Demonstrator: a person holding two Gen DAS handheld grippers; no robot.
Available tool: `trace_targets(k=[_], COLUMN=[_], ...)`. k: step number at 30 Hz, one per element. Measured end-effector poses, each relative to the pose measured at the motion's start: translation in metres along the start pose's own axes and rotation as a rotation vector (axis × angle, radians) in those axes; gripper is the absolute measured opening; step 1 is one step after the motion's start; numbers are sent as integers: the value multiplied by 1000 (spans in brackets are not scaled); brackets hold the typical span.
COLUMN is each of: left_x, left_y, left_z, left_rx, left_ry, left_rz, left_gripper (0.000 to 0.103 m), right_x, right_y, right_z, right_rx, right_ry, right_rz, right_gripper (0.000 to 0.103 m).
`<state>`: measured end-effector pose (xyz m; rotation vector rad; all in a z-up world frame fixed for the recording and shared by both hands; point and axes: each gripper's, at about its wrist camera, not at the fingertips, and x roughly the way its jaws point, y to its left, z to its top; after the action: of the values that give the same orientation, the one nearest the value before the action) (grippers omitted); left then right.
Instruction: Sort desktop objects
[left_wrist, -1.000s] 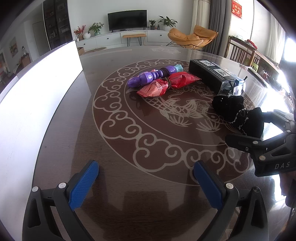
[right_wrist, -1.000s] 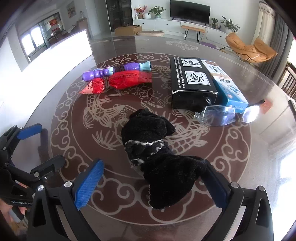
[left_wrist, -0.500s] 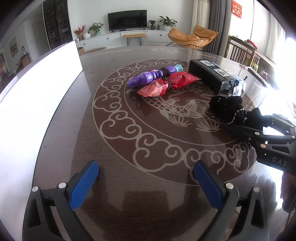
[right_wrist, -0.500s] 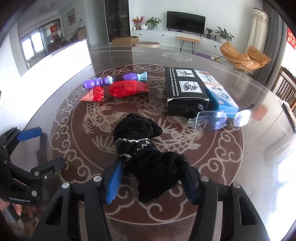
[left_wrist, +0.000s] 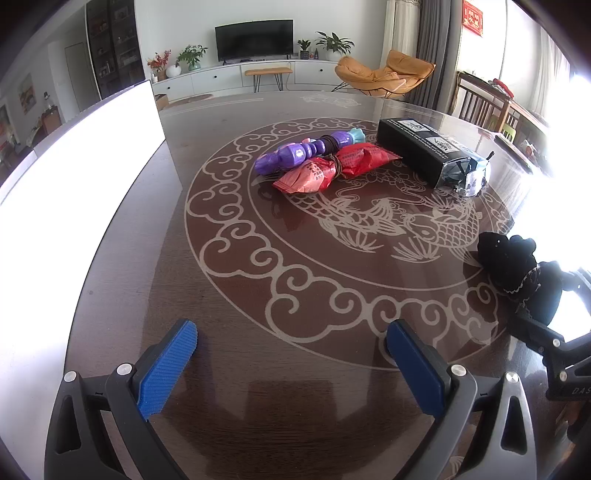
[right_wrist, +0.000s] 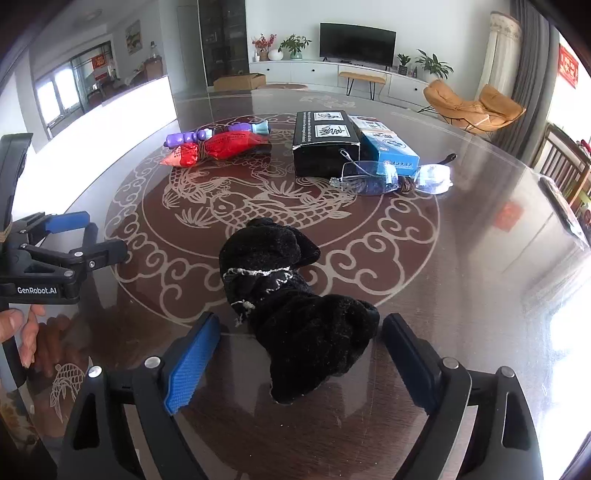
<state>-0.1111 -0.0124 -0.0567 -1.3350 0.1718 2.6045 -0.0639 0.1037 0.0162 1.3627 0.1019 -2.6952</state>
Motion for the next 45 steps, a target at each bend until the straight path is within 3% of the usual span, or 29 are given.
trace_targets(k=[6, 45], left_x=[0, 0], left_y=[0, 0], left_z=[0, 0], left_rx=[0, 0], left_ry=[0, 0], left_rz=[0, 0], left_gripper=[103, 103], right_x=[4, 3], right_y=[1, 1], right_z=[0, 0], right_rx=[-1, -1], right_ry=[14, 14], right_rz=[2, 3], right_gripper=[103, 103])
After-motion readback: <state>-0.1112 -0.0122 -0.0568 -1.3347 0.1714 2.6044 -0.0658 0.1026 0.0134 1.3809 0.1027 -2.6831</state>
